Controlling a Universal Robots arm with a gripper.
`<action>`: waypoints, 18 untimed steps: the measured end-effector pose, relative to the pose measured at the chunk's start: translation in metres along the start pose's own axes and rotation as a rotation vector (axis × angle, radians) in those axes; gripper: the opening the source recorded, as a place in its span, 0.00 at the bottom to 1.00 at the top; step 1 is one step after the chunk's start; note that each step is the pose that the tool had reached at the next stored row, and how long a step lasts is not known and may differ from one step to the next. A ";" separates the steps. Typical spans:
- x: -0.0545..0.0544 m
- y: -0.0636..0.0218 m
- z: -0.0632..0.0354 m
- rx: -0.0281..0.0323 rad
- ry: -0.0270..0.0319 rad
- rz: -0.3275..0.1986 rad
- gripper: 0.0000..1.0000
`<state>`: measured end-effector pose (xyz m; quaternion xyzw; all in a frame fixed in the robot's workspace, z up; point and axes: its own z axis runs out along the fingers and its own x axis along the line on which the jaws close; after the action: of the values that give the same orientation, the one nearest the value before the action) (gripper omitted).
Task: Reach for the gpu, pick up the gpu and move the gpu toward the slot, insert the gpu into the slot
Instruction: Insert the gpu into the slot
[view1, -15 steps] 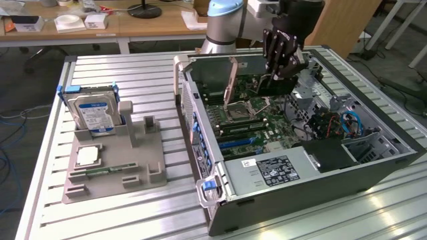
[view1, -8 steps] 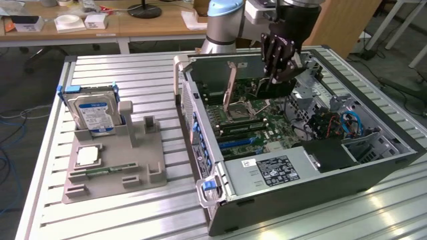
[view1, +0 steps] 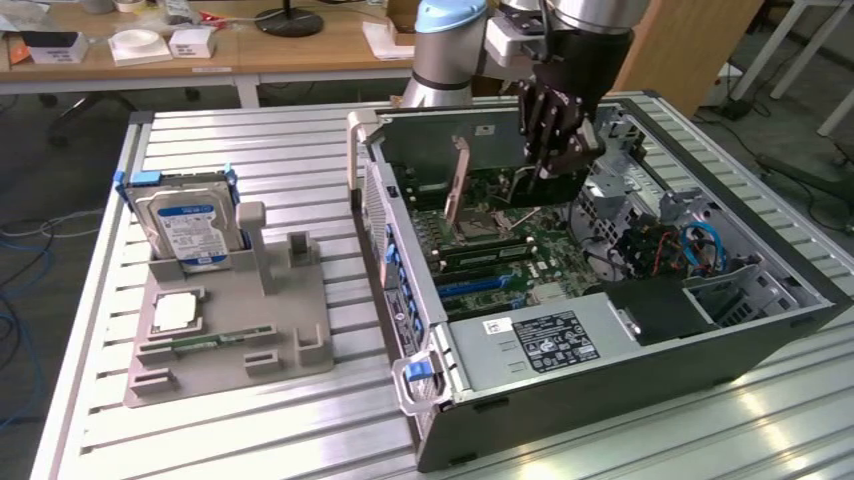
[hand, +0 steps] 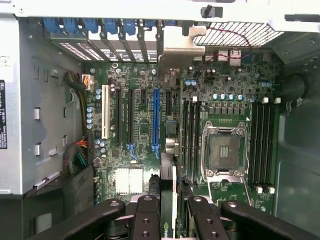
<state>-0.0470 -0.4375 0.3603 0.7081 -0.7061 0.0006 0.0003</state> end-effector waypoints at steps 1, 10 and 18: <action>0.000 0.0003 0.0018 0.0000 0.0000 0.000 0.26; 0.001 0.0080 0.0151 0.0022 0.0000 -0.006 0.26; 0.008 0.0114 0.0270 0.0023 0.0002 -0.007 0.26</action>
<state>-0.0584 -0.4452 0.3333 0.7107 -0.7035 0.0015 -0.0004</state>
